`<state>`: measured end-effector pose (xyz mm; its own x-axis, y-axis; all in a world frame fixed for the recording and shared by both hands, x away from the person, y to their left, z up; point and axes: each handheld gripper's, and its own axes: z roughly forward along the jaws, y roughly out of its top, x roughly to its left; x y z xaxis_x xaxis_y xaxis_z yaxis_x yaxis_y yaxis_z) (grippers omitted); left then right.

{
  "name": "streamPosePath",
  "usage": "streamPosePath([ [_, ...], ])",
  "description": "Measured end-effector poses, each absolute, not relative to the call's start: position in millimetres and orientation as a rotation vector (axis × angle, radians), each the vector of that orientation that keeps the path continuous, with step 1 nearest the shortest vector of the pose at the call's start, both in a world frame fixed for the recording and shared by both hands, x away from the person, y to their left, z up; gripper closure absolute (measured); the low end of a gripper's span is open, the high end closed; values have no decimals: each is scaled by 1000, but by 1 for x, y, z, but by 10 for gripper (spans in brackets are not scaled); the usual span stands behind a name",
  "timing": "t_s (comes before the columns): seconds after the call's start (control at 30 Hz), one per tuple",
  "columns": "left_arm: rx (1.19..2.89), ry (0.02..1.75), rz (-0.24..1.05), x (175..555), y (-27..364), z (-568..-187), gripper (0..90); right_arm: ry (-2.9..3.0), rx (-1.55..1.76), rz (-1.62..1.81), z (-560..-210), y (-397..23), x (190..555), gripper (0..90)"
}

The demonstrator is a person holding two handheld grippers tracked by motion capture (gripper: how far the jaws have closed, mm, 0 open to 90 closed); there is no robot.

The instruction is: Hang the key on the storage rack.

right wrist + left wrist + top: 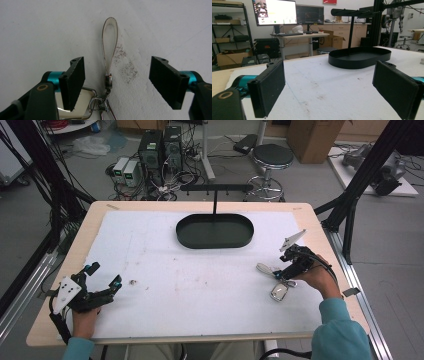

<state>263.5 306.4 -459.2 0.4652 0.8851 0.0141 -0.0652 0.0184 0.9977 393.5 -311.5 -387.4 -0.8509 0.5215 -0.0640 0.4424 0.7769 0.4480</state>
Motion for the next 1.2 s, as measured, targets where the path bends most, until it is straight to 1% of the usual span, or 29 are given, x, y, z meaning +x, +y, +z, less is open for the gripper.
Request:
streamPosePath([
  [0.03,1350,802,876,263,306,-459,114,2785,763,634,-387,-311,393,292],
  [0.07,1349,802,876,263,306,-459,114,2802,757,611,-389,-310,394,333],
  [0.1,1349,802,876,264,306,-459,114,2802,757,611,-389,-310,394,333],
  [0.13,1349,802,876,264,306,-459,114,2817,742,585,-390,-309,395,379],
  [0.33,1350,802,876,264,306,-459,114,2847,727,525,-394,-307,398,503],
  [0.4,1350,803,876,264,306,-459,114,2852,721,516,-395,-307,398,516],
  [0.43,1349,803,876,264,306,-459,114,2859,719,499,-395,-306,398,547],
  [0.53,1349,802,876,264,306,-459,113,2873,712,490,-396,-305,398,577],
  [0.6,1349,803,876,264,306,-459,113,2874,708,480,-397,-305,398,582],
  [0.67,1349,803,876,264,306,-459,114,2882,710,449,-399,-303,399,616],
  [0.77,1349,803,875,264,306,-459,114,2887,705,422,-400,-301,399,643],
  [1.03,1350,803,874,264,307,-459,114,2906,691,402,-404,-298,400,662],
  [1.17,1352,804,874,264,307,-459,114,2919,694,381,-406,-297,401,693],
  [1.2,1352,804,874,264,307,-459,114,2927,688,372,-406,-296,401,721],
])
